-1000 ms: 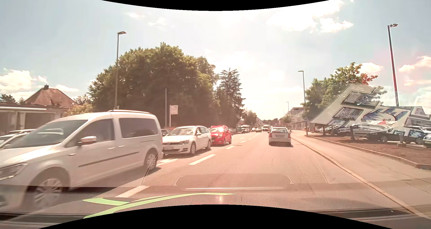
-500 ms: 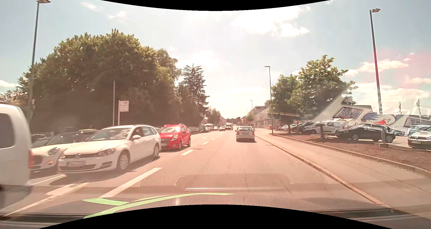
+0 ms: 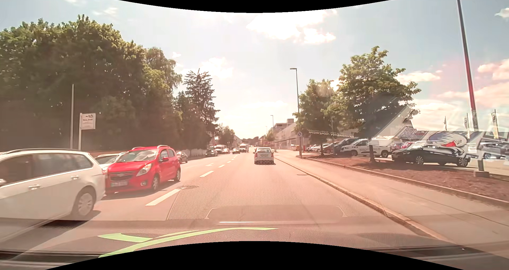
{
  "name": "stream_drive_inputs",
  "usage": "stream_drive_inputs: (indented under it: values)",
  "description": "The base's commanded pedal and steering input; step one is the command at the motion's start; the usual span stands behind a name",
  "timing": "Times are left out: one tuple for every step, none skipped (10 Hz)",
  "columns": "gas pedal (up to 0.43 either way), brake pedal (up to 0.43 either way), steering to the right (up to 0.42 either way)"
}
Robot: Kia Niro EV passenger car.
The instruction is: Follow the waypoints while adhering to traffic rules and regulations
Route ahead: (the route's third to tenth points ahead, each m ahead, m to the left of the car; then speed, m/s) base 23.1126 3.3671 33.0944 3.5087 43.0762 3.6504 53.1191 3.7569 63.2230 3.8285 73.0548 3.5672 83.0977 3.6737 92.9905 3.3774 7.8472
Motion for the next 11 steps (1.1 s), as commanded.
stream_drive_inputs:
  values:
    - [0.228, 0.000, 0.031]
    - [0.228, 0.000, 0.023]
    - [0.228, 0.000, 0.019]
    - [0.228, 0.000, 0.016]
    - [0.228, 0.000, 0.011]
    - [0.228, 0.000, 0.008]
    - [0.228, 0.000, 0.007]
    - [0.228, 0.000, 0.006]
    - [0.228, 0.000, 0.005]
    - [0.228, 0.000, 0.005]
    - [0.228, 0.000, 0.004]
